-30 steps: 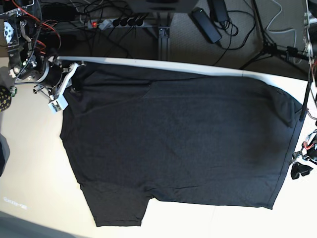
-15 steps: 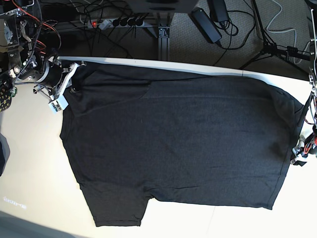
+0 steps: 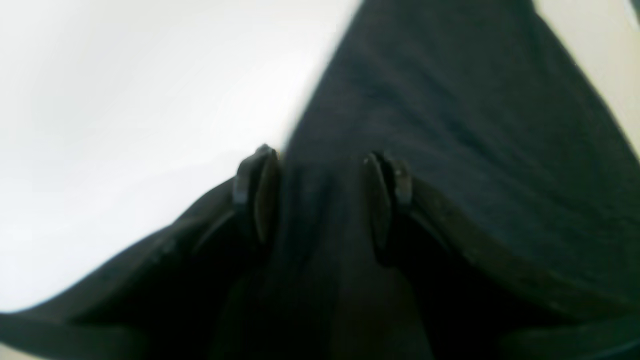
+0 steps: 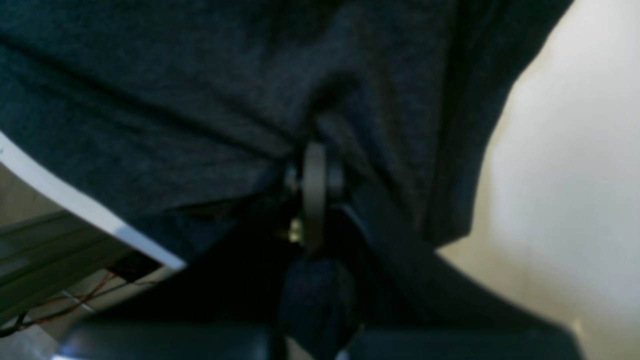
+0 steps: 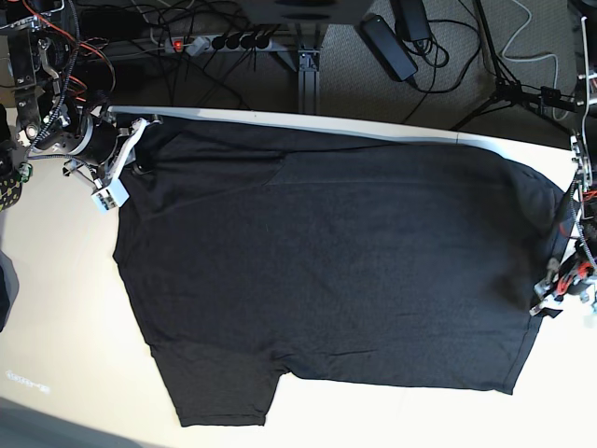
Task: Fold the T-shirt properly
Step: 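Release the left gripper and move it along the shirt's side edge, then release the right gripper and grasp the shirt's hem corner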
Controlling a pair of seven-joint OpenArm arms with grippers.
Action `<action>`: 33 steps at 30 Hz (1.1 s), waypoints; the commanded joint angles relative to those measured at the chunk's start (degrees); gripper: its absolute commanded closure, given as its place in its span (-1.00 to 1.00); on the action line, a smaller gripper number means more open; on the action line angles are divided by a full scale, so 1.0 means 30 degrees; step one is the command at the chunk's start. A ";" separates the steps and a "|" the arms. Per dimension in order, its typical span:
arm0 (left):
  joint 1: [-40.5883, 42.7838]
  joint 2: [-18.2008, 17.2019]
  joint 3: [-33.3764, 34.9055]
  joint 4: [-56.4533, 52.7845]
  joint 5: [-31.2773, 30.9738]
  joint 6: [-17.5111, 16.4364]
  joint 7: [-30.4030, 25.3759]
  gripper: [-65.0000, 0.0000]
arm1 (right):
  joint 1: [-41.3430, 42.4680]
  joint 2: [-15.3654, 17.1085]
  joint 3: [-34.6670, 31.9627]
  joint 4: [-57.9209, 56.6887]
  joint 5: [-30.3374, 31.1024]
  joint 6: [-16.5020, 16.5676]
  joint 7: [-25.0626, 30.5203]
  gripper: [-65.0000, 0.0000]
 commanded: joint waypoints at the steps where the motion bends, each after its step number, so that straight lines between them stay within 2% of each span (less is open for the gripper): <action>1: -0.0452 -0.0051 0.0000 0.0175 0.0182 -0.0138 0.0284 0.01 | -0.0007 0.0372 0.0160 0.0109 -0.0284 0.0721 -0.0379 1.00; 11: -0.0459 0.0437 0.0000 0.0182 0.0466 -0.0117 -0.0699 0.05 | 0.0015 0.0364 0.0160 0.0109 -0.0262 0.0714 -0.0364 1.00; 12: -0.0459 0.0437 0.0000 0.0182 0.0590 -0.0044 -0.0758 0.13 | 0.0051 0.0364 0.0160 0.0109 -0.0087 0.0714 -0.0364 1.00; 16: -0.0459 0.0423 0.0000 0.0175 0.1122 0.1464 -0.1275 0.70 | 0.0182 0.0357 0.0240 0.0189 0.0940 0.0714 -0.0321 1.00; 18: -0.0459 0.0430 0.0000 0.0182 0.1399 0.1530 -0.1428 0.97 | 0.0357 0.0357 0.0430 0.0408 0.0940 0.0714 -0.0284 1.00; 26: -0.0452 0.0430 0.0000 0.0182 0.1523 0.1515 -0.1486 1.00 | 0.2586 -0.0044 0.3162 0.1821 0.2353 0.0729 -0.0051 1.00; 29: -0.0444 0.0437 0.0000 0.0182 0.2375 0.1508 -0.1333 1.00 | 0.4233 -0.0401 0.3701 0.1195 0.1224 0.0714 0.0226 1.00; 33: -0.0452 0.0437 0.0000 0.0219 0.2834 0.1494 -0.1341 1.00 | 0.7184 -0.0831 0.3716 -0.1843 0.0612 0.0707 0.0882 1.00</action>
